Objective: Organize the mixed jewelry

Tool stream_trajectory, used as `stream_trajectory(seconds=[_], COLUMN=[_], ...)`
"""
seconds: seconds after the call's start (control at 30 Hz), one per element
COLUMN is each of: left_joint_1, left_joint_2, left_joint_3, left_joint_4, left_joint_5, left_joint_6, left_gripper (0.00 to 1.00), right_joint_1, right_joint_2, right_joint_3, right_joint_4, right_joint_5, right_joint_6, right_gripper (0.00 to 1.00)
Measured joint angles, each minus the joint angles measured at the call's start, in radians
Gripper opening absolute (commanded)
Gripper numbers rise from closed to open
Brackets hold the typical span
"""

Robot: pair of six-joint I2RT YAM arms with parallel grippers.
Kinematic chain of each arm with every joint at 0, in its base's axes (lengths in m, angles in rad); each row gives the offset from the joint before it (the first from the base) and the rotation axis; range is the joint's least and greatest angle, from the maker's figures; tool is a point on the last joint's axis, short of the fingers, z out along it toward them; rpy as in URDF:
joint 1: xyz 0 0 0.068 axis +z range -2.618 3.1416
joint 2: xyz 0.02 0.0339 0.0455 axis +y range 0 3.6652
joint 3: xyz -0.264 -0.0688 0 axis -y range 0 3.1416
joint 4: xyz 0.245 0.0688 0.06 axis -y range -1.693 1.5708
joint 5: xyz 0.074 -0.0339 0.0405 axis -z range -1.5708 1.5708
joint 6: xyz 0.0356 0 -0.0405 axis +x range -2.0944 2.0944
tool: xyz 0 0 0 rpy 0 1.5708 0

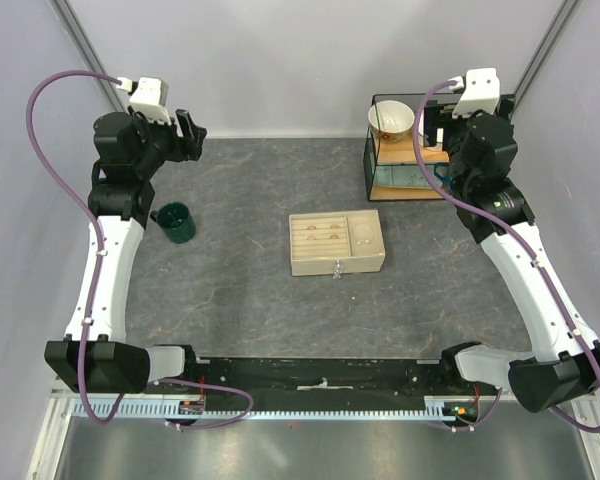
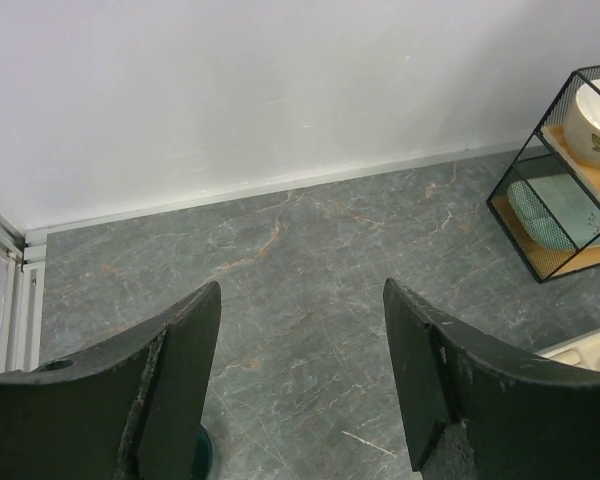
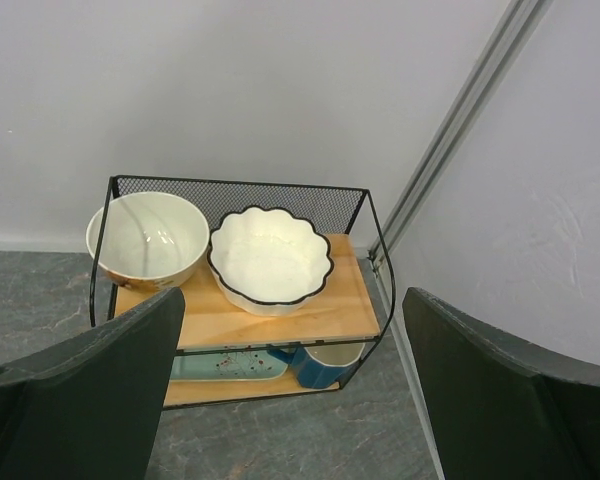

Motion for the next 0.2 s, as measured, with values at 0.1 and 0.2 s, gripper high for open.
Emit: stream_trajectory(seconds=[0.1, 0.2], left_joint_1=[0.000, 0.000], left_joint_2=[0.000, 0.000], left_joint_3=[0.000, 0.000], left_joint_4=[0.000, 0.000], left_joint_5=[0.003, 0.003], left_joint_6=[0.000, 0.000], left_gripper=[0.73, 0.73], right_joint_1=[0.000, 0.000], right_joint_2=[0.000, 0.000], right_joint_3=[0.000, 0.000], right_joint_4=[0.000, 0.000], right_joint_5=[0.000, 0.000], right_joint_6=[-0.006, -0.007], right_gripper=[0.98, 0.98])
